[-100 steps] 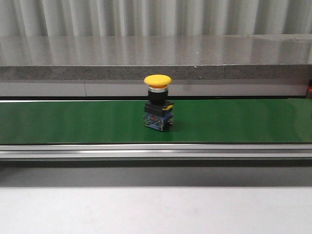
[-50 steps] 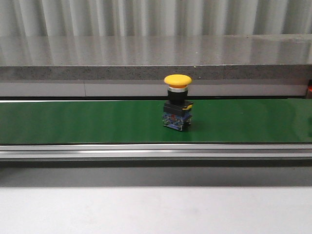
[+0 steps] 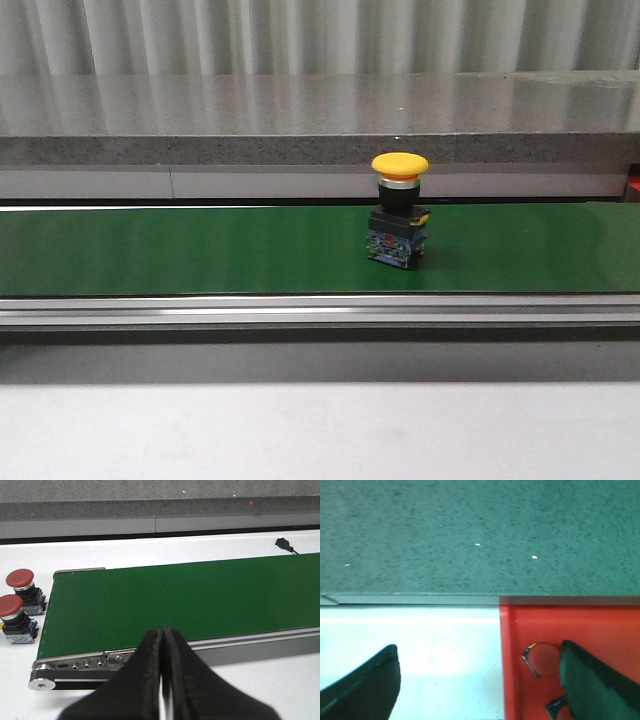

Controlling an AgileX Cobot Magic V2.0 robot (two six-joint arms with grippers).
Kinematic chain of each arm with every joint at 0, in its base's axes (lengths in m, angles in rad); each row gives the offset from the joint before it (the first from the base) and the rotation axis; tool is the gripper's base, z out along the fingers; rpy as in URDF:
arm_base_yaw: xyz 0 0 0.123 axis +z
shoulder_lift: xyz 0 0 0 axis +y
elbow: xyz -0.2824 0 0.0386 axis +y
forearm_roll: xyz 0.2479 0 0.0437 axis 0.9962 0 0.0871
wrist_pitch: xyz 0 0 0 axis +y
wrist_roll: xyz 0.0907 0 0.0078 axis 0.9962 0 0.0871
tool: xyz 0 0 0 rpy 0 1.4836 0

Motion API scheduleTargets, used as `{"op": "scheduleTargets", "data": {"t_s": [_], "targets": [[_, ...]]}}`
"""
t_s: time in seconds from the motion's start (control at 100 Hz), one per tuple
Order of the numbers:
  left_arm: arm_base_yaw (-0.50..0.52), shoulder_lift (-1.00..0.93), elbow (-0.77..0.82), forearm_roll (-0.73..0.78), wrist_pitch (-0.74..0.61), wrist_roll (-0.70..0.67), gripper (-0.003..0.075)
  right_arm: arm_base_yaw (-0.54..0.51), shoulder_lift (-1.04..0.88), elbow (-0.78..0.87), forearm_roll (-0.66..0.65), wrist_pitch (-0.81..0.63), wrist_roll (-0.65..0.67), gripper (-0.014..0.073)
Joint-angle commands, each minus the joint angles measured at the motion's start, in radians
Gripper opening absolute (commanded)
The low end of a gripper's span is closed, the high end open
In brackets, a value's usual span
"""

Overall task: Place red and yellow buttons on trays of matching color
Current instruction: 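Carry the red button into the red tray and open the right gripper, then grasp the yellow button at the belt's far end with the right gripper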

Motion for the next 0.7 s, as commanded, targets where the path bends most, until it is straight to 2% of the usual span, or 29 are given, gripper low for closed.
{"op": "scheduleTargets", "data": {"t_s": [0.0,0.17,0.31,0.69], "targets": [[-0.009,0.007,-0.028,-0.005,-0.076,0.002,-0.002,0.028,-0.104,-0.034,0.02,0.003,-0.028,0.0636],[-0.009,0.007,-0.028,-0.005,-0.076,0.002,-0.002,0.084,-0.186,-0.024,0.02,0.097,-0.044,0.0636],[-0.009,0.007,-0.028,-0.007,-0.076,0.002,-0.002,0.119,-0.279,0.078,0.02,0.103,-0.055,0.0636],[-0.009,0.007,-0.028,-0.007,-0.077,0.002,-0.002,0.195,-0.585,0.636,0.02,-0.09,-0.161,0.0636]]}}
